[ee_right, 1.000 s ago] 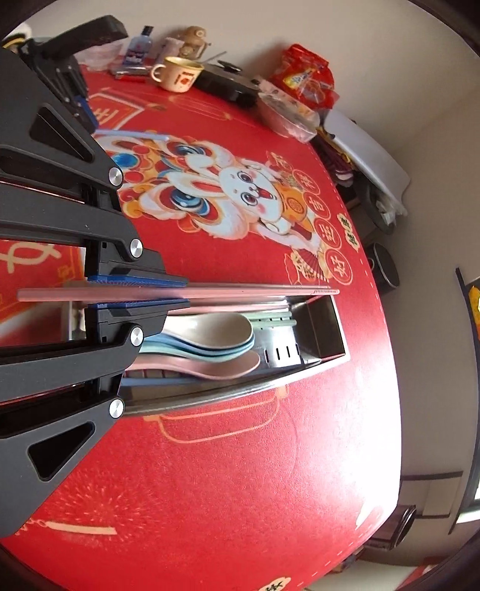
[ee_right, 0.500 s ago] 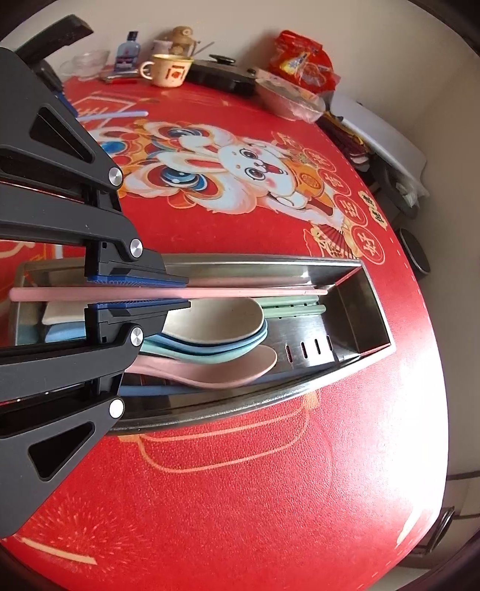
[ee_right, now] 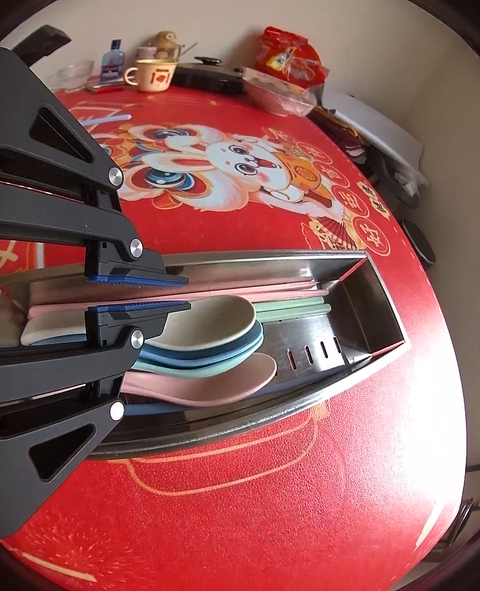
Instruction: Organize utensils
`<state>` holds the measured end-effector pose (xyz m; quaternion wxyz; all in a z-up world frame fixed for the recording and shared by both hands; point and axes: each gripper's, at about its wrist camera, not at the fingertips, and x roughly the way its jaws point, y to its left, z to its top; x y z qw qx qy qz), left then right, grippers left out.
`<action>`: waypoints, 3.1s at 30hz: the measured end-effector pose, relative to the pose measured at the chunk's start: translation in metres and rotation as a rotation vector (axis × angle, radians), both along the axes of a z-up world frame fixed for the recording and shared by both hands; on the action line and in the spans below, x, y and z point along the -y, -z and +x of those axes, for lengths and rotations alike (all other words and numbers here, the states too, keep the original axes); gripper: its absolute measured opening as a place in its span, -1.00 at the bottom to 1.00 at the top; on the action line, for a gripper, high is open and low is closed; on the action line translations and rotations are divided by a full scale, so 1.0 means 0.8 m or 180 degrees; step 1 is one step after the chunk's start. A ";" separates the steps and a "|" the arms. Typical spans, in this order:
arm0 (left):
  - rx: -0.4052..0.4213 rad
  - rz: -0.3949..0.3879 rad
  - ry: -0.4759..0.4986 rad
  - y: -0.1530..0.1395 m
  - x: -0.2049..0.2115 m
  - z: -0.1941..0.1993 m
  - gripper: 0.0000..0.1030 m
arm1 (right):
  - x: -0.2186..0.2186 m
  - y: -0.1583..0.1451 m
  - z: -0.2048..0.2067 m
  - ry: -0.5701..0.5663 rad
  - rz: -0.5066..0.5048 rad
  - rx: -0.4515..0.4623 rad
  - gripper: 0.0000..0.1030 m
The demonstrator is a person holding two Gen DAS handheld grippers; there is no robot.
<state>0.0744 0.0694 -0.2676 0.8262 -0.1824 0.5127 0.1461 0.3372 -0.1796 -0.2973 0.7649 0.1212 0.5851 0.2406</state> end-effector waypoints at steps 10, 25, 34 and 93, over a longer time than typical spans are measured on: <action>0.0150 -0.0123 0.0069 -0.017 0.005 0.026 -0.89 | 0.030 -0.048 -0.033 0.0023 -0.0265 0.0396 -0.58; 0.0330 -0.0309 0.0409 -0.048 0.072 0.106 -0.89 | 0.111 -0.065 -0.069 0.0071 -0.0245 0.0584 0.69; 0.0427 -0.0535 0.0512 -0.052 0.126 0.166 -0.89 | 0.149 -0.059 -0.060 0.0122 -0.0420 0.0555 0.69; 0.0564 0.0041 0.0522 -0.080 0.163 0.250 0.56 | 0.208 -0.100 -0.033 0.0312 -0.0438 0.0707 0.69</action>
